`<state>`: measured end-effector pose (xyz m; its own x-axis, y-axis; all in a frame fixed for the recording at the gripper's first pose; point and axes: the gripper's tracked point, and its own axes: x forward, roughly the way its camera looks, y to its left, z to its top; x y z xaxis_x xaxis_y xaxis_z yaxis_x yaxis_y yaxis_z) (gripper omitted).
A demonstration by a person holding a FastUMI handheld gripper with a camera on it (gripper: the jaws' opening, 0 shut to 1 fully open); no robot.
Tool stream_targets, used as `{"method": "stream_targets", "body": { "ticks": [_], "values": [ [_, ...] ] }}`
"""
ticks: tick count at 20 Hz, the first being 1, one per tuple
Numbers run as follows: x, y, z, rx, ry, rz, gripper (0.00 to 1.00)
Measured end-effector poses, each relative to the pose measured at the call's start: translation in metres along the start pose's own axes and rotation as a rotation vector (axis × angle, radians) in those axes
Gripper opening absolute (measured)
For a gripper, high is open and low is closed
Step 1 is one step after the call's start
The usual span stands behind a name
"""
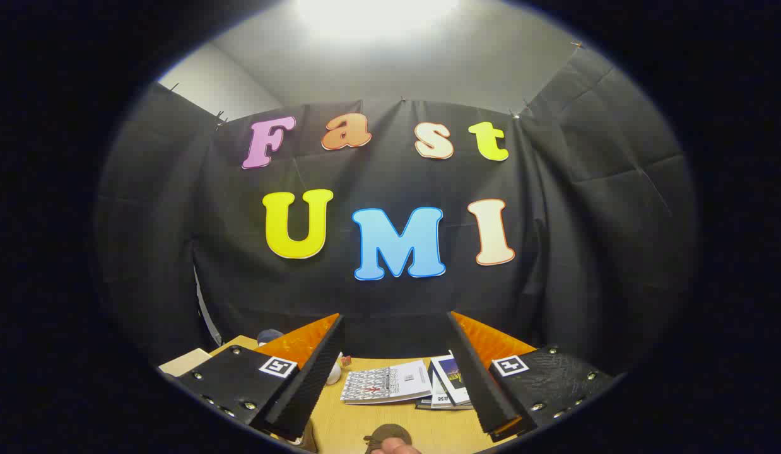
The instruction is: Open the storage box then place both shoes into the box .Put the left shoe in first, then the right shoe, with the right side of both shoes facing outward in a uniform manner.
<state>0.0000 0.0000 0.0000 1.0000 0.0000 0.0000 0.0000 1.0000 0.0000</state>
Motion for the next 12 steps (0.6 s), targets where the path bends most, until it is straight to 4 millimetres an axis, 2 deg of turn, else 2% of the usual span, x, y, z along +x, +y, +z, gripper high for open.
{"method": "stream_targets", "body": {
  "ticks": [3, 12],
  "values": [
    [0.0009, -0.0056, 0.0069, 0.000, -0.016, -0.011, 0.97],
    [0.0101, 0.0029, 0.0060, 0.032, -0.012, 0.003, 0.97]
  ]
}}
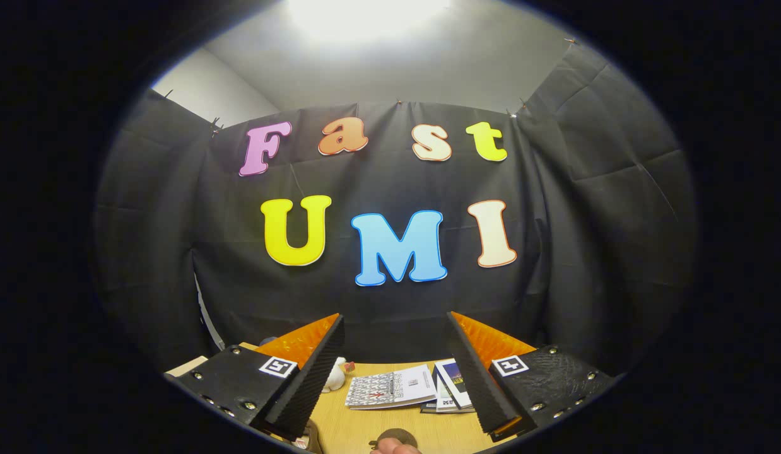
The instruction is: Open the storage box then place both shoes into the box .Put the left shoe in first, then the right shoe, with the right side of both shoes facing outward in a uniform manner.
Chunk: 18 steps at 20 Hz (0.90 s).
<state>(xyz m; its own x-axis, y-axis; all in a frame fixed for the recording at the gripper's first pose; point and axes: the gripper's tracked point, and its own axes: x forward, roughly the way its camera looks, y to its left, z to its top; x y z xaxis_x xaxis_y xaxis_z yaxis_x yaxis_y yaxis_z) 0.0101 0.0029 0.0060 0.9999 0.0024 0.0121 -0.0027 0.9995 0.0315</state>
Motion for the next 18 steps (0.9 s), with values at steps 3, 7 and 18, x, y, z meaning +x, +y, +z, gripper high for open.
{"method": "stream_targets", "body": {
  "ticks": [3, 7, 18],
  "values": [
    [0.002, 0.007, 0.000, 0.006, 0.001, 0.011, 0.97],
    [0.004, 0.014, -0.007, 0.003, 0.006, 0.022, 0.97],
    [0.011, 0.074, -0.082, 0.148, 0.173, 0.211, 0.97]
  ]
}}
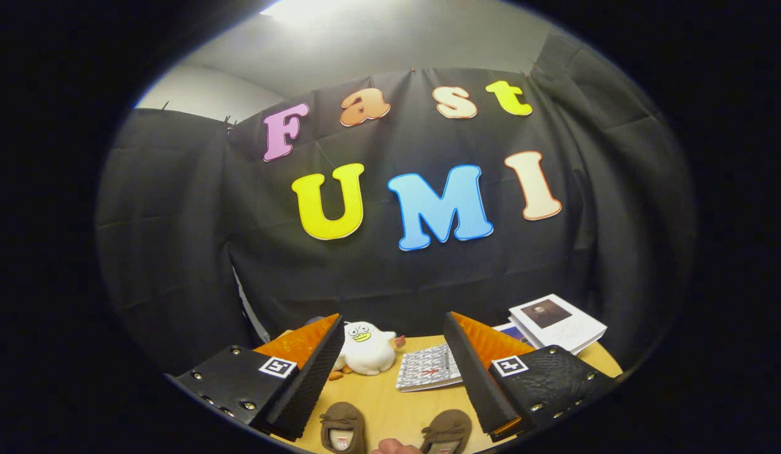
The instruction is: Open the storage box then place both shoes into the box .Put the left shoe in first, then the right shoe, with the right side of both shoes facing outward in a uniform manner.
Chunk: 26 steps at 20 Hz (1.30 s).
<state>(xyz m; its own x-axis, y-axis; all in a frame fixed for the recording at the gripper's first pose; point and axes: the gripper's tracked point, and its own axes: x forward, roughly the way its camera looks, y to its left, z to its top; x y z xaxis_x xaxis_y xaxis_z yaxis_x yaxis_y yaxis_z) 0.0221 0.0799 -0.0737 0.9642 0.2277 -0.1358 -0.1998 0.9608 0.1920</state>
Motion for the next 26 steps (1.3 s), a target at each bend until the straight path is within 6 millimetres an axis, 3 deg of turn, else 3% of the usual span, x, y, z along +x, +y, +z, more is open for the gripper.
{"method": "stream_targets", "body": {
  "ticks": [9, 15, 26],
  "values": [
    [0.019, 0.066, -0.091, 0.254, 0.242, 0.244, 0.97],
    [0.020, 0.120, -0.158, 0.398, 0.429, 0.411, 0.97],
    [0.026, 0.172, -0.249, 0.595, 0.689, 0.514, 0.97]
  ]
}}
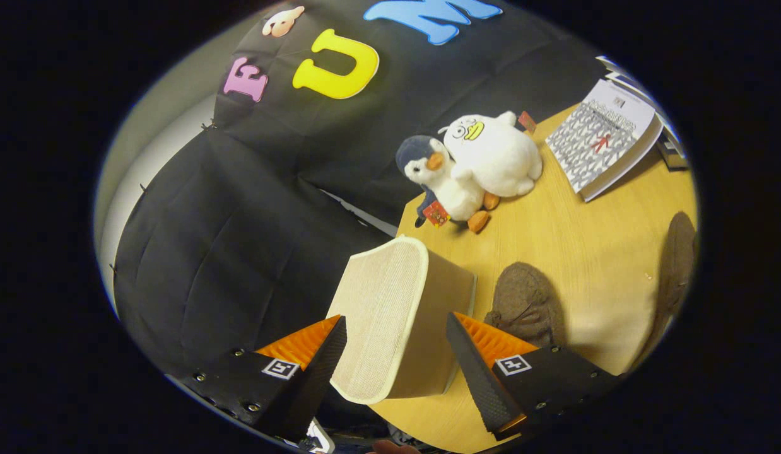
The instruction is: Open the storage box then place both shoes into the box .Put the left shoe in first, then the right shoe, with the right side of both shoes facing outward in a uniform manner.
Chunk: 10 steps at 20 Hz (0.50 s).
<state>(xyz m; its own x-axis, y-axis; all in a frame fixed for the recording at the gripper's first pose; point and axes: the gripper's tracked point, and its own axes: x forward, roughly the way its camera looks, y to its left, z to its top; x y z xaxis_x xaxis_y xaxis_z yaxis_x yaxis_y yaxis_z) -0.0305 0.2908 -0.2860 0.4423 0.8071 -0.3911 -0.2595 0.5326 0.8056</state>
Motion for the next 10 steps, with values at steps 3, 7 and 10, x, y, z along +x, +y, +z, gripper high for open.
{"method": "stream_targets", "body": {
  "ticks": [3, 7, 10],
  "values": [
    [0.019, -0.001, -0.017, 0.045, 0.053, 0.027, 0.97],
    [0.036, -0.001, -0.031, 0.116, 0.094, 0.054, 0.97],
    [0.048, -0.002, -0.033, 0.146, 0.107, 0.057, 0.96]
  ]
}}
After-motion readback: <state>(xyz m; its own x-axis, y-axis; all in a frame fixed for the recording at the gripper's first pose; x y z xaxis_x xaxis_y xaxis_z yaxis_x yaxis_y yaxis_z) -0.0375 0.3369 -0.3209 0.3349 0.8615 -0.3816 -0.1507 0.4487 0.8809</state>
